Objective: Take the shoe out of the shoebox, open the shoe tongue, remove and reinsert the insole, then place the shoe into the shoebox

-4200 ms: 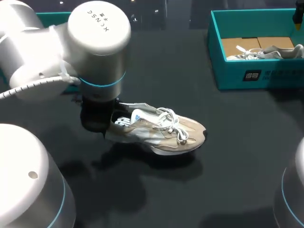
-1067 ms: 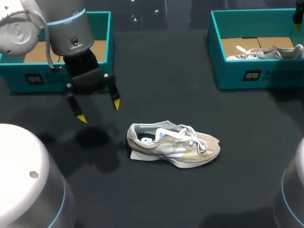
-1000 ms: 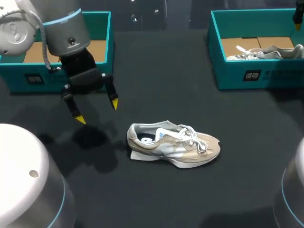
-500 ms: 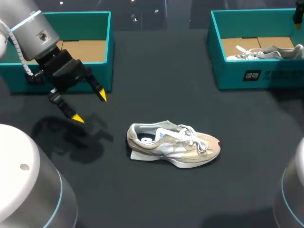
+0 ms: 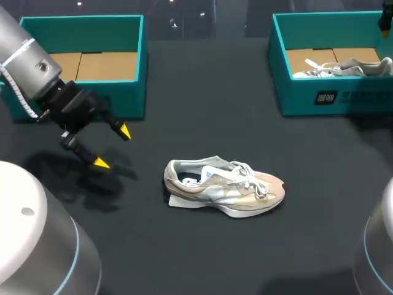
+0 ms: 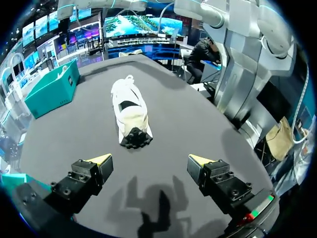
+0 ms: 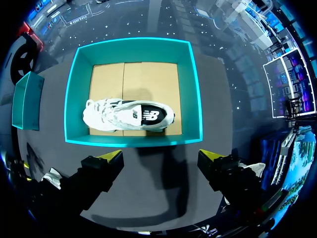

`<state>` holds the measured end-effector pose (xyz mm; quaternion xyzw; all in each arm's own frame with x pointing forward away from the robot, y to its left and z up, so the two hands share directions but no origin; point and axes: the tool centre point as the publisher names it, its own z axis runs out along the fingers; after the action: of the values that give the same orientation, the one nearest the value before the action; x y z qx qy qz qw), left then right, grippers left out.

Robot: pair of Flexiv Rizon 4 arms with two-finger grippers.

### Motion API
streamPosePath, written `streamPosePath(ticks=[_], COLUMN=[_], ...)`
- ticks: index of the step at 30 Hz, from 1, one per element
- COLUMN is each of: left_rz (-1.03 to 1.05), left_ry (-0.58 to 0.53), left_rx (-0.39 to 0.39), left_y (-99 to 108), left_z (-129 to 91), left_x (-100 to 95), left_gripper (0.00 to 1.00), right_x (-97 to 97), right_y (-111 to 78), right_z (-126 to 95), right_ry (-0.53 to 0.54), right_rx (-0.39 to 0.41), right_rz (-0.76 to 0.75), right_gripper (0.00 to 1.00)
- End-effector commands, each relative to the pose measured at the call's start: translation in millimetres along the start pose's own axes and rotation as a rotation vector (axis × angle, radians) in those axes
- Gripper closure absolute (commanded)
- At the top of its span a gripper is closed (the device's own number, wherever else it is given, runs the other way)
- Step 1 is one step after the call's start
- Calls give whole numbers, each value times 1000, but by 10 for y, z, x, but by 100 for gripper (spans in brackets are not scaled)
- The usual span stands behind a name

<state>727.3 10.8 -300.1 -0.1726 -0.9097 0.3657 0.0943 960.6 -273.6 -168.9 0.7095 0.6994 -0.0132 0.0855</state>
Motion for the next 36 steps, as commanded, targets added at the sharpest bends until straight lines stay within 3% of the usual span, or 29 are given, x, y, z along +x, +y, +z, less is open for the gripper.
streamPosePath(ticks=[1, 11, 24, 29, 36], left_rz=[-37, -119, -145, -205, -193], left_ry=[-13, -44, -63, -114, -149], left_rx=[101, 255, 253, 373, 418], left_y=[144, 292, 323, 441, 514], left_z=[57, 105, 118, 259, 431], left_x=[0, 26, 23, -91, -91], left_gripper=[0, 0, 0, 0, 0], right_x=[3, 3, 3, 3, 3], right_y=[0, 0, 0, 0, 0], right_z=[-4, -4, -4, -4, -4], right_ry=[-1, -1, -1, -1, -1], right_rx=[1, 1, 1, 1, 1], right_rz=[1, 1, 1, 1, 1], right_gripper=[0, 0, 0, 0, 0])
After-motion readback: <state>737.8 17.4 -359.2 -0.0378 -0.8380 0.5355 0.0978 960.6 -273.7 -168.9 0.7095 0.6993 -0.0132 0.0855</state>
